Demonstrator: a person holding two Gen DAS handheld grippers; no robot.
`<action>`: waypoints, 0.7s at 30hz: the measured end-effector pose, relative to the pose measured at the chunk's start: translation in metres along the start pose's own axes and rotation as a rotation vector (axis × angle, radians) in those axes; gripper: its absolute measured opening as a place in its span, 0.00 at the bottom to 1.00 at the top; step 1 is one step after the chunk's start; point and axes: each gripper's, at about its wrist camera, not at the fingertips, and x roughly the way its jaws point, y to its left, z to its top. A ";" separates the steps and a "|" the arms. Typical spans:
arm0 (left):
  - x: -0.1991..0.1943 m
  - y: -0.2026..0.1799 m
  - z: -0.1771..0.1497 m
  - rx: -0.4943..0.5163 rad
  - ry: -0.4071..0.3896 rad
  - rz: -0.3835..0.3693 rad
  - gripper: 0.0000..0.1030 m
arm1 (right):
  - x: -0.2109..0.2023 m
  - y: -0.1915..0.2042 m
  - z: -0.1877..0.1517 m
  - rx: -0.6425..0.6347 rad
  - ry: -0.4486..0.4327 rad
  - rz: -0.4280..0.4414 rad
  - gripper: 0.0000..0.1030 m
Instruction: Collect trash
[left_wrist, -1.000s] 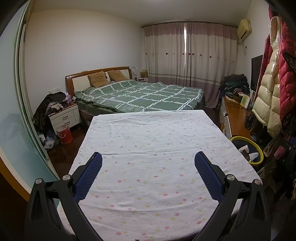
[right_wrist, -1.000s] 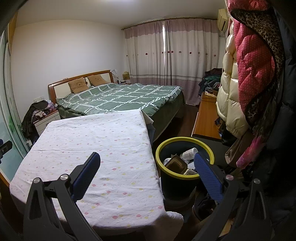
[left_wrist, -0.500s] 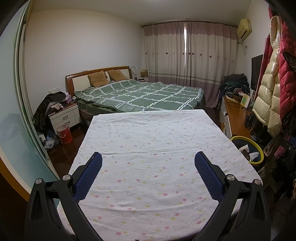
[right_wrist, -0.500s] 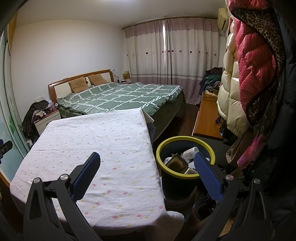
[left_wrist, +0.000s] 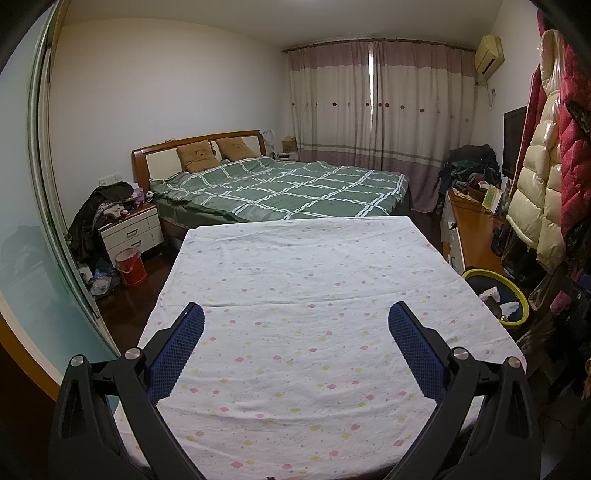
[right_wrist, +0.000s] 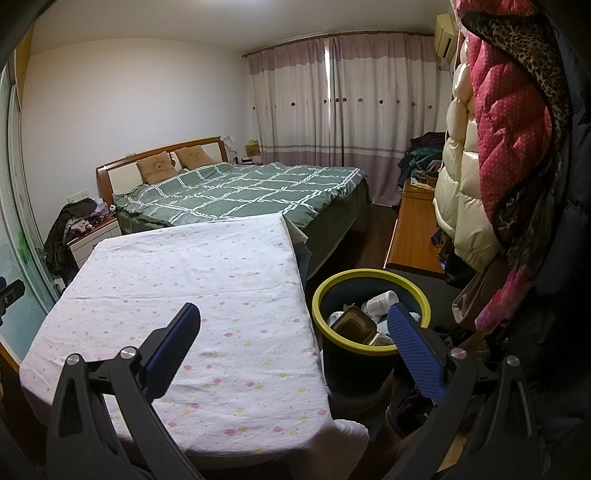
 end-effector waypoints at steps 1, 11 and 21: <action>0.000 0.000 -0.001 0.001 0.002 0.000 0.96 | 0.000 0.000 0.001 0.000 0.000 0.000 0.94; 0.001 0.000 0.000 0.003 0.003 0.002 0.96 | 0.001 -0.001 0.000 0.001 0.003 -0.002 0.94; 0.003 0.000 -0.002 0.005 0.008 0.001 0.96 | 0.004 -0.002 -0.002 0.002 0.006 -0.002 0.94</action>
